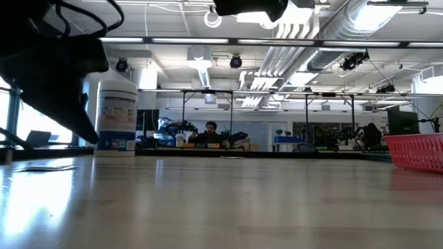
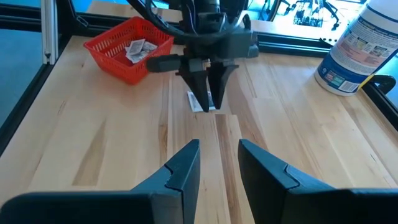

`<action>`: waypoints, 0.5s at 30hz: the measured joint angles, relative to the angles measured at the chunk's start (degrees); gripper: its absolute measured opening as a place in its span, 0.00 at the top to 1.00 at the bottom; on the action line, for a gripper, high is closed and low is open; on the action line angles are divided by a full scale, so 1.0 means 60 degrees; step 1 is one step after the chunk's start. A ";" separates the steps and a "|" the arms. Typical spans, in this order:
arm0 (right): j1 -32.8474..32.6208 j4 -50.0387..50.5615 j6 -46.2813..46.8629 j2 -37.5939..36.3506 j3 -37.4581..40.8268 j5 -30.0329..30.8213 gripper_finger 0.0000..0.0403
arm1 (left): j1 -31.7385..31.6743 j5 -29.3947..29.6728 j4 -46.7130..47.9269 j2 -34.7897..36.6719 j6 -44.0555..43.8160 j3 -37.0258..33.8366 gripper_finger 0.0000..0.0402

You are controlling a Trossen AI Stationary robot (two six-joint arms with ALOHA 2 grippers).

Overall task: Pick & Place First Aid Supplies
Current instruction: Put the towelette pack into the right red bin

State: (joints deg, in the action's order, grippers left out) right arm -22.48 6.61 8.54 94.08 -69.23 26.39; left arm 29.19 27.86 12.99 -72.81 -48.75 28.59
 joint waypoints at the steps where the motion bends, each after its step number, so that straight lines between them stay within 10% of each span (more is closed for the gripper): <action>1: 0.0000 0.0000 0.0000 0.0000 0.0000 -0.0003 0.74 | 0.0000 0.0000 0.0125 0.0034 0.0152 0.0121 0.76; 15: 0.0000 0.0033 0.0051 0.0000 0.0000 -0.0069 0.74 | -0.0284 -0.0075 0.2399 0.0135 -0.2367 0.1452 0.75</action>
State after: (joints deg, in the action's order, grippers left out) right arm -22.48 6.81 8.84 94.08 -69.23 25.98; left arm 27.48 27.40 27.38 -72.00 -62.95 37.30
